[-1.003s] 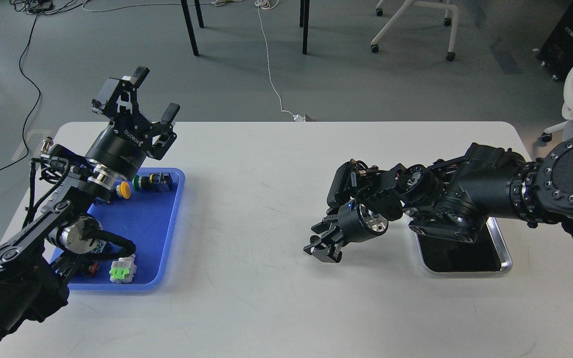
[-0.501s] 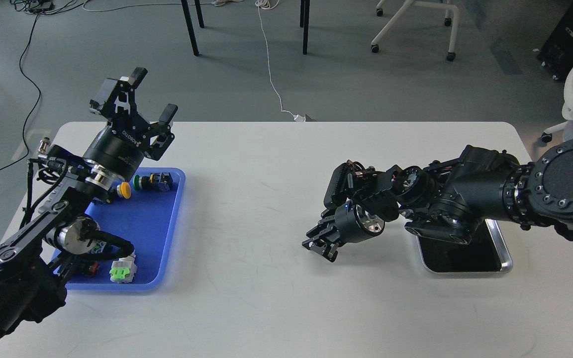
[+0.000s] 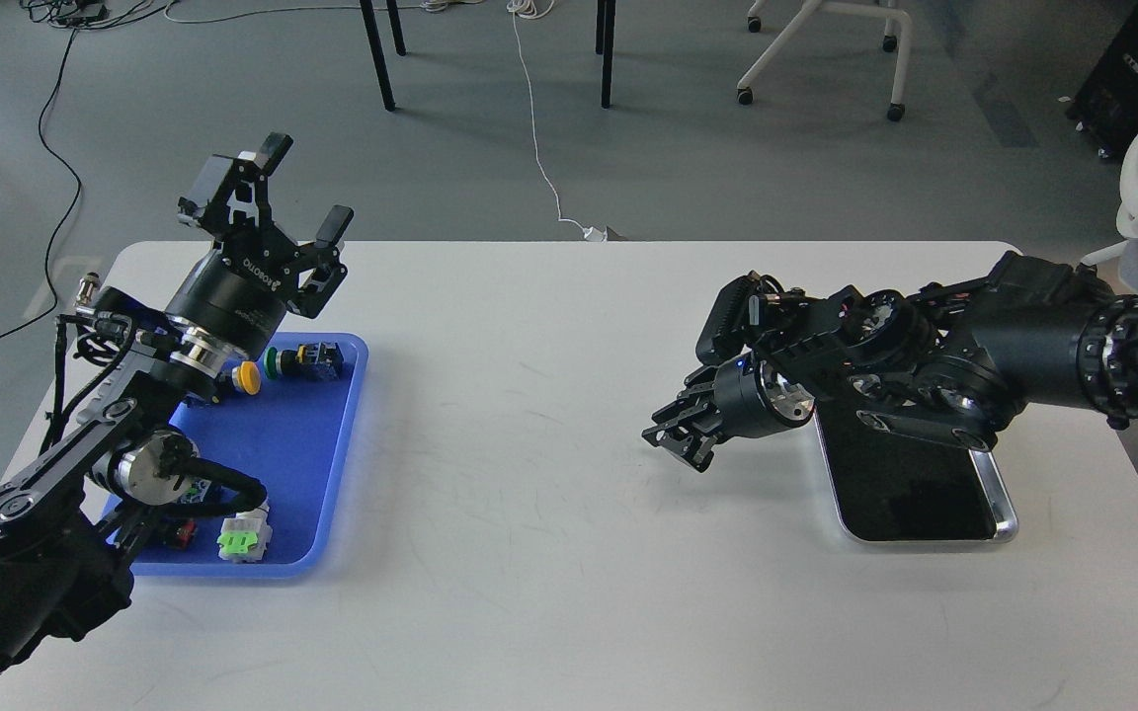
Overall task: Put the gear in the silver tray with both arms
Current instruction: 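Carry the gear with the right gripper into the silver tray, then open the right gripper and withdraw it from the silver tray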
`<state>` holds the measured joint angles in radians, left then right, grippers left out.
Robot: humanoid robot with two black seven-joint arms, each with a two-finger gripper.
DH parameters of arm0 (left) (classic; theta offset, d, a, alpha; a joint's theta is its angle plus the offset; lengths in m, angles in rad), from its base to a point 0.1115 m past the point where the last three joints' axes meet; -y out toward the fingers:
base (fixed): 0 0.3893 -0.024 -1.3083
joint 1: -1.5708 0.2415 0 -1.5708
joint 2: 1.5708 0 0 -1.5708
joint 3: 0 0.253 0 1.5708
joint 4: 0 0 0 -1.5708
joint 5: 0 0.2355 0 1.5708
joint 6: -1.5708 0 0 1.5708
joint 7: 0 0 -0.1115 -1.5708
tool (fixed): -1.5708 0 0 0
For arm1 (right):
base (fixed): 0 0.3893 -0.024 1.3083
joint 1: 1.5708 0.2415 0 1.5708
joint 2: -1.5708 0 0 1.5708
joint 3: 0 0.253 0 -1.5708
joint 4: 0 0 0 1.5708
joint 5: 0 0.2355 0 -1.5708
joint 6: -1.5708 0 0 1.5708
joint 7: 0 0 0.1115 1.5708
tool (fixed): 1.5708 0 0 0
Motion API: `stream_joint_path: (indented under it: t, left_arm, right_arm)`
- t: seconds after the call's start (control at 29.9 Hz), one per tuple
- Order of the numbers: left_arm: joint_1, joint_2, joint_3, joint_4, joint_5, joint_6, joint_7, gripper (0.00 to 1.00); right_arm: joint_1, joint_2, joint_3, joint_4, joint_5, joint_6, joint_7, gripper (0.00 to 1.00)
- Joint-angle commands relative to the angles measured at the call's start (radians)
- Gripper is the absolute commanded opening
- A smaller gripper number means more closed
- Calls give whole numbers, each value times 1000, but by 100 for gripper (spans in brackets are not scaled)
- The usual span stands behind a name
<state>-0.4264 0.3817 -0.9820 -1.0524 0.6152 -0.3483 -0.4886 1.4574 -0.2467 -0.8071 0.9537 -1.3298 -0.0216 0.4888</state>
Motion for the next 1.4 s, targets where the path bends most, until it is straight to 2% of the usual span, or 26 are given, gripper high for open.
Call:
stream_joint_path:
  t: [0.0, 0.17, 0.33, 0.64, 0.74, 0.77, 0.87, 0.9, 0.94, 0.97, 1.17, 1.37]
  left_arm:
    - [0, -6, 3, 0, 0, 0, 0, 98]
    - [0, -24, 9, 0, 0, 0, 0, 98]
    - [0, -41, 12, -6, 1, 0, 0, 98]
    - [-2, -47, 14, -11, 1, 0, 0, 98]
    - [-2, -47, 12, -14, 1, 0, 0, 98]
    - [-2, -47, 12, -14, 1, 0, 0, 98]
    - [-2, -46, 12, -15, 1, 0, 0, 98]
    - [0, -44, 14, -17, 1, 0, 0, 98]
    - [0, -41, 14, -20, 1, 0, 0, 98]
    - [0, -40, 14, -24, 1, 0, 0, 98]
    - [3, -30, 12, -29, 1, 0, 0, 98]
    - [11, -37, 16, -29, 1, 0, 0, 98]
  right_arm:
    - [38, -147, -15, 56, -55, 5, 0, 15]
    - [28, -333, -18, 59, -190, 5, 0, 16]
    - [-32, -437, -18, 62, -218, 5, 0, 16]
    - [-117, -476, 11, 91, -215, 0, 0, 19]
    - [-132, -474, 23, 93, -212, -3, 0, 25]
    - [-143, -474, 34, 93, -210, -6, 0, 28]
    - [-172, -471, 63, 93, -209, -8, 0, 54]
    - [-175, -473, 71, 93, -209, -8, 0, 68]
    - [-178, -474, 77, 93, -203, -11, 0, 86]
    - [-183, -476, 94, 94, -198, -15, 0, 97]
    - [-230, -554, 346, 140, -102, -28, 0, 97]
    - [-302, -565, 592, 135, 329, -23, 0, 97]
